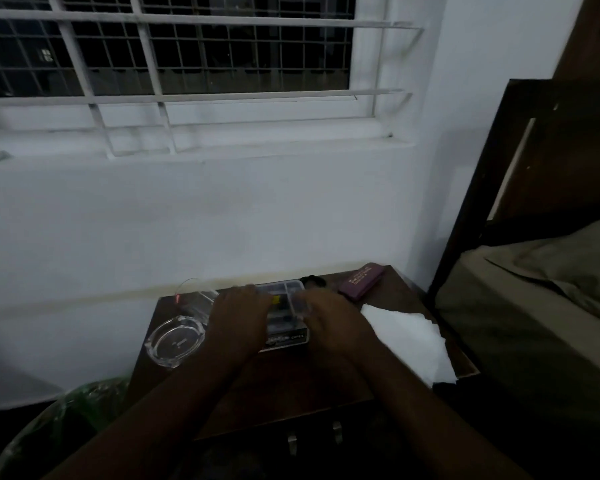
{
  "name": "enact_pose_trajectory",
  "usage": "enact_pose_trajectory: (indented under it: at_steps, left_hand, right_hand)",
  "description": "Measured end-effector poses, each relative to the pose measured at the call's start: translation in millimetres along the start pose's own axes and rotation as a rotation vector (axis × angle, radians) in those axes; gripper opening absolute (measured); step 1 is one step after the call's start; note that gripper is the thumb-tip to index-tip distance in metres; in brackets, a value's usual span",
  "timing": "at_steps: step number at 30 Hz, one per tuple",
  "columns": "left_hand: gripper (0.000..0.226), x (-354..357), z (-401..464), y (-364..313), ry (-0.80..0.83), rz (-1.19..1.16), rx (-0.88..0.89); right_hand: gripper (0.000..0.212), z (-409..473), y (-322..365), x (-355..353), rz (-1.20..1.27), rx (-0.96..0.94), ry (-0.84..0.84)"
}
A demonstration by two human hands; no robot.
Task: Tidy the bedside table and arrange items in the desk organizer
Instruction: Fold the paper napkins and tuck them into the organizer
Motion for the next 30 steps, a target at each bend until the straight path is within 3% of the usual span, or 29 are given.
enact_pose_trajectory:
  at_steps: [3, 6, 8, 13, 20, 24, 30]
  left_hand:
    - [0.025, 0, 12, -54, -0.058, -0.218, 0.21]
    - [0.035, 52, 12, -116, 0.233, -0.498, 0.381]
    - [0.052, 92, 9, -134, 0.336, -0.532, 0.306]
    - [0.053, 143, 7, -143, 0.294, -0.474, 0.2]
    - [0.052, 148, 4, -139, 0.181, -0.456, 0.216]
    - [0.051, 146, 0, -137, 0.147, -0.474, 0.21]
    - [0.051, 143, 0, -137, 0.156, -0.509, 0.211]
  right_hand:
    - [0.032, -6, -54, -33, 0.115, 0.159, -0.152]
    - [0.035, -30, -139, -34, -0.211, 0.431, 0.09]
    - [0.037, -56, -179, -33, -0.323, 0.523, 0.234]
    - [0.04, -87, -200, -33, -0.274, 0.544, 0.346]
    - [0.042, -81, -197, -29, -0.226, 0.55, 0.279]
    - [0.062, -79, -193, -22, -0.213, 0.569, 0.323]
    - [0.04, -65, -190, -22, -0.275, 0.536, 0.359]
Point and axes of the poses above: each hand's wrist, its own z-axis towards the middle knuckle, its own x-axis out of the palm, y = z × x, the point moved 8 cm from there along z, towards the middle knuckle, and after that the axes turned 12 degrees about -z, right-handed, at the moved point
